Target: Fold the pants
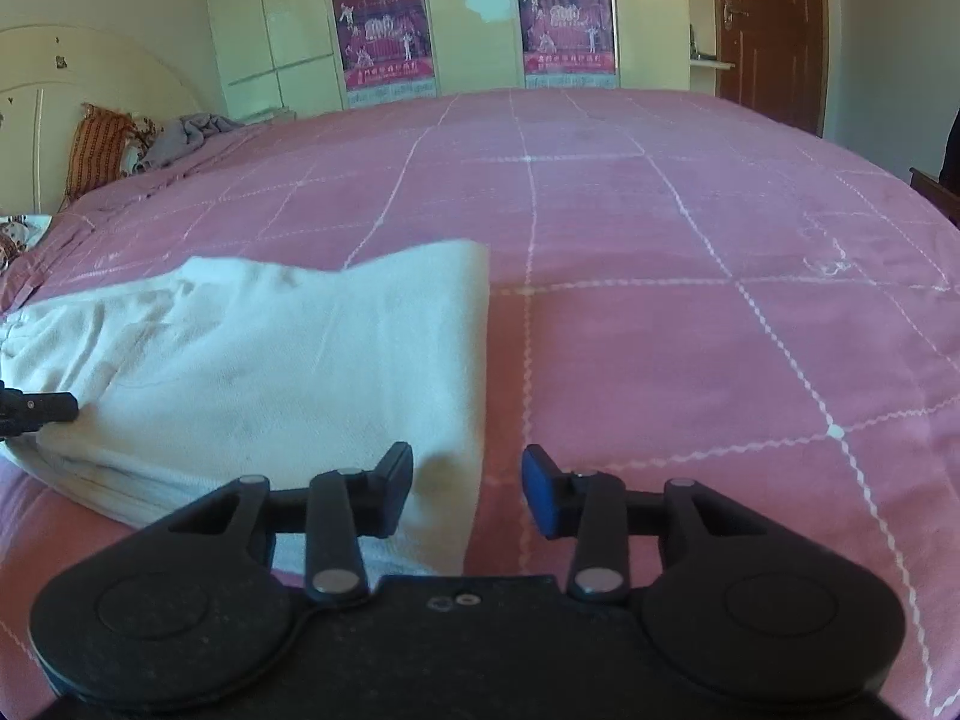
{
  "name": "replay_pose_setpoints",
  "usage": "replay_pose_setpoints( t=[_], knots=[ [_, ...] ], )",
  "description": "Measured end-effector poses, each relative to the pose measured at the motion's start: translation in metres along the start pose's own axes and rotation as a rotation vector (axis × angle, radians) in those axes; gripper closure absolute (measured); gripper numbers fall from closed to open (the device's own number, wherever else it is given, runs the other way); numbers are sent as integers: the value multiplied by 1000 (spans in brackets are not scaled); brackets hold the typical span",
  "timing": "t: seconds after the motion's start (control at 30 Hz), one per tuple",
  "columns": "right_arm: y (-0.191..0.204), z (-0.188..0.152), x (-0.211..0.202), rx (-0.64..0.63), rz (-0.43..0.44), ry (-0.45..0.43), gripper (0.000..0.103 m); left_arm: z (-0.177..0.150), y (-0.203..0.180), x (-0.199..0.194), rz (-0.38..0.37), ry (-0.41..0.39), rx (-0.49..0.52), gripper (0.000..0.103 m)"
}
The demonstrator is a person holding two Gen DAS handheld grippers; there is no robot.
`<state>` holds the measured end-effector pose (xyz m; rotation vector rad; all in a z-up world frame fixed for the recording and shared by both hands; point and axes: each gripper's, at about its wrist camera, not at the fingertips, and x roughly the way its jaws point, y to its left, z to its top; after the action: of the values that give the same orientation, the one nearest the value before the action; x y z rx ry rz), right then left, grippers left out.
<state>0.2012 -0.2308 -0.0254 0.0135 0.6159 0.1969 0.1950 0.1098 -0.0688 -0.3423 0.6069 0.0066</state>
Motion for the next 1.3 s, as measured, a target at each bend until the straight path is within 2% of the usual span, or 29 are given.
replay_pose_setpoints(
  t=[0.03,0.1,0.17,0.2,0.23,0.3,0.33,0.4,0.43,0.5,0.57,0.6,0.67,0.73,0.77,0.8,0.83,0.87,0.93,1.0,1.03,1.1,1.13,1.17,1.23,1.3],
  knots=[
    [-2,5,-1,2,4,-26,70,6,-2,1,-21,-10,13,77],
    [-1,18,7,3,7,-42,88,14,-16,15,-85,18,52,76],
    [5,32,23,-19,25,-40,90,15,-32,34,-137,35,110,76],
    [10,36,31,-46,29,-42,91,16,-39,47,-134,79,136,76],
    [14,39,40,-76,18,-31,91,13,-41,63,-110,135,145,76],
    [15,38,73,-111,-26,79,96,13,-44,71,-108,142,144,77],
    [11,38,81,-111,-21,92,96,19,-46,68,-102,145,143,76],
    [12,47,77,-120,-24,100,94,26,-53,57,-85,77,171,76],
    [12,54,71,-116,-24,62,92,30,-54,56,-94,63,178,76],
    [12,67,68,-97,-9,4,89,33,-53,69,-104,101,171,74],
    [11,78,81,-88,-5,-1,89,26,-52,86,-99,152,194,71],
    [10,80,94,-91,-13,29,90,24,-54,87,-96,142,221,71],
    [6,77,124,-88,-38,143,89,31,-60,77,-74,144,224,70],
    [6,79,109,-93,-35,109,86,32,-62,55,-104,63,231,70],
    [6,76,93,-92,-23,63,82,28,-62,51,-103,58,234,69],
    [4,71,78,-82,-10,28,78,22,-63,58,-79,118,255,64],
    [4,62,66,-74,1,19,77,13,-62,69,-60,183,286,63],
    [5,53,61,-85,8,37,78,6,-63,67,-61,143,319,63],
    [12,28,68,-158,-22,122,77,7,-68,58,-32,145,334,63],
    [16,21,48,-175,-42,70,80,11,-69,37,-18,102,306,63],
    [16,21,30,-160,-16,28,80,11,-67,28,-22,80,292,63],
    [15,16,2,-142,8,-57,76,1,-66,17,-7,91,300,59],
    [15,11,-5,-146,6,-56,75,-7,-66,22,13,135,323,48],
    [16,6,-3,-159,5,-28,72,-17,-65,27,25,177,334,44],
    [16,-8,18,-189,-15,99,71,-20,-53,18,4,154,271,44],
    [12,-6,11,-150,-7,58,71,-15,-33,-4,-7,99,171,43]
  ],
)
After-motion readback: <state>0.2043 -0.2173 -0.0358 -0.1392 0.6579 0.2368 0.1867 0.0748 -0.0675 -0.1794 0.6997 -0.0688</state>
